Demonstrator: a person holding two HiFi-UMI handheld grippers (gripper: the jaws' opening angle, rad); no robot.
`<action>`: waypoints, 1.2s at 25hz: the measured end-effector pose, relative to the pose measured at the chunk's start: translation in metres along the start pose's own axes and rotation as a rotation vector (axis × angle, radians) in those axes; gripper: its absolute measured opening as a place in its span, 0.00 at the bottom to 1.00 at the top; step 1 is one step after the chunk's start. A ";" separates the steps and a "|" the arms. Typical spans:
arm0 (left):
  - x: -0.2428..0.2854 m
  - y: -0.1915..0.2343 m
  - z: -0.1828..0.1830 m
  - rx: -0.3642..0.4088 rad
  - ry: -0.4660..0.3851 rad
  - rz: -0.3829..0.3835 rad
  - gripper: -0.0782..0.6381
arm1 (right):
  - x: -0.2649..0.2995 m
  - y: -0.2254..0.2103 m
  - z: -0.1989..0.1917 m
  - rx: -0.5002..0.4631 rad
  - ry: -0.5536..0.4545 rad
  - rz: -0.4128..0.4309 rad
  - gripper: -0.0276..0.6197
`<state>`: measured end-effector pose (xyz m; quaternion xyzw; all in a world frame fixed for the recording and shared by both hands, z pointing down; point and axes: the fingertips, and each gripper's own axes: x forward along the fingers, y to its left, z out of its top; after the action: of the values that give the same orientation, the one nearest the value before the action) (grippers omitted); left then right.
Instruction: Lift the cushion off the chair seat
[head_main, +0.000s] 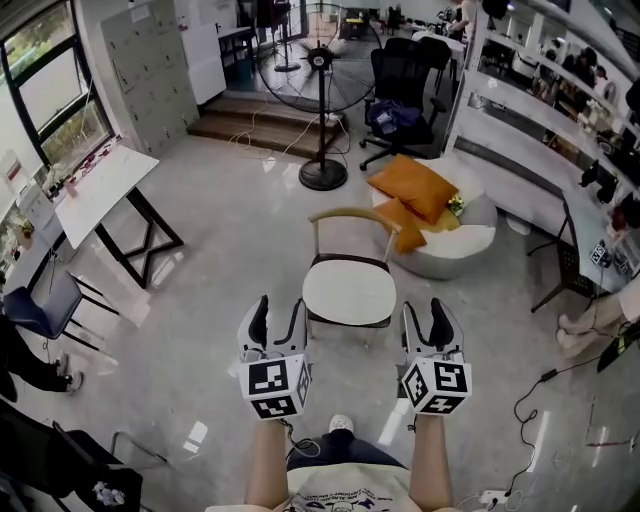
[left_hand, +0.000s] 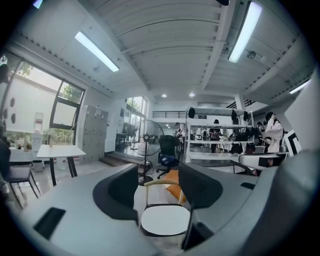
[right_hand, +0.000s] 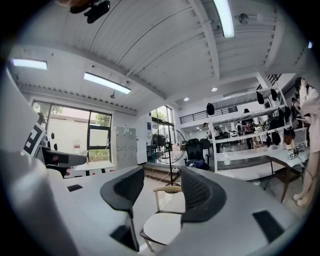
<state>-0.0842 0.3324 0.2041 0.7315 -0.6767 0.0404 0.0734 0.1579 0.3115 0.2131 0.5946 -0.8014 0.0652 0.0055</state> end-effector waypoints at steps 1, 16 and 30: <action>0.010 -0.003 -0.003 -0.006 0.002 0.002 0.45 | 0.009 -0.007 -0.003 0.000 0.004 0.005 0.41; 0.109 -0.008 -0.017 -0.001 0.067 0.036 0.45 | 0.106 -0.053 -0.023 0.032 0.067 0.034 0.41; 0.260 0.044 0.005 -0.010 0.069 0.000 0.45 | 0.258 -0.061 -0.008 0.016 0.060 -0.009 0.41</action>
<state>-0.1072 0.0722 0.2428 0.7292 -0.6740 0.0621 0.1004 0.1403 0.0496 0.2489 0.5959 -0.7977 0.0893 0.0249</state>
